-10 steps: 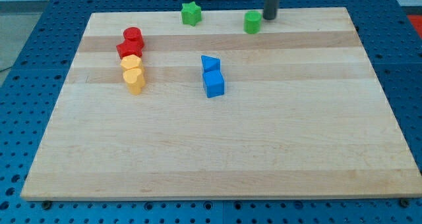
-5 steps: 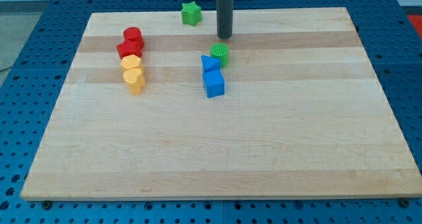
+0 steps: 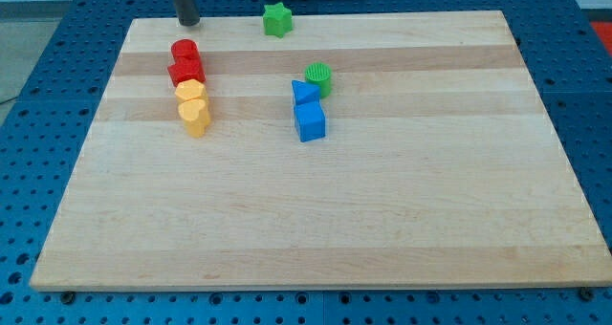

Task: Place the green blocks above the blue blocks

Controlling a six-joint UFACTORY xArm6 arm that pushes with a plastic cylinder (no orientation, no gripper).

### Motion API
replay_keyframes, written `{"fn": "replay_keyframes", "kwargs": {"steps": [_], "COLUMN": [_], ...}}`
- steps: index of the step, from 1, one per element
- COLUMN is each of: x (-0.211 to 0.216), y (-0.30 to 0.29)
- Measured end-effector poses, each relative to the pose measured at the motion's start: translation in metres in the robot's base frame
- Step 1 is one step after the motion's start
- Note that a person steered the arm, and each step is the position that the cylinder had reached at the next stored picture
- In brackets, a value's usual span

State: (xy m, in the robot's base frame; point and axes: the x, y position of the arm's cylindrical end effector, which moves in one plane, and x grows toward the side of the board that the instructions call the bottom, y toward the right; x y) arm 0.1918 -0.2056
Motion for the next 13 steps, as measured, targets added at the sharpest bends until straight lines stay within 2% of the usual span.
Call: {"fn": "replay_keyframes", "kwargs": {"steps": [1,2,3,4,5,6,7,8,9,10,11,12,13], "x": [0.000,0.000,0.028,0.044,0.000,0.000,0.020,0.072,0.086,0.044,0.032,0.052,0.094], "y": [0.034,0.113,0.163,0.161,0.145,0.160,0.209,0.207,0.185,0.199,0.247,0.288,0.279]}}
